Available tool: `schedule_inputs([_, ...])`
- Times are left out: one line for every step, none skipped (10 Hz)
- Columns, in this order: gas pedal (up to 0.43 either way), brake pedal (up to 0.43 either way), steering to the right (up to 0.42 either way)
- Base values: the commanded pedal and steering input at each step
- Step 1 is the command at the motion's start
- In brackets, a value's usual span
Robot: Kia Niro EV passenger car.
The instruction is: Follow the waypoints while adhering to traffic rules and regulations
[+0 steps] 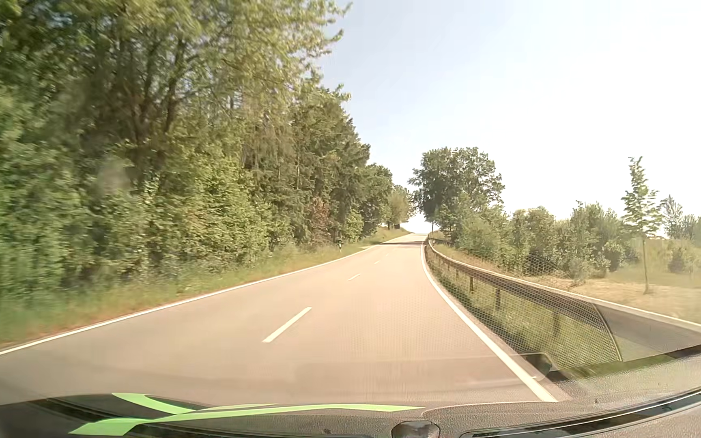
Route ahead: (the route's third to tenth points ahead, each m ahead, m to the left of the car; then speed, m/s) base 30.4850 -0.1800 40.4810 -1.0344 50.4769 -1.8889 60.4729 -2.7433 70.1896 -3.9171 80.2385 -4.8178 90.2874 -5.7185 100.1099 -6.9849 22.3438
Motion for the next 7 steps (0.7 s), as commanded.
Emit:
schedule_inputs([0.421,0.0,0.018])
schedule_inputs([0.421,0.0,0.017])
schedule_inputs([0.398,0.0,0.016])
schedule_inputs([0.358,0.0,0.015])
schedule_inputs([0.358,0.0,0.015])
schedule_inputs([0.358,0.0,0.014])
schedule_inputs([0.358,0.0,0.012])
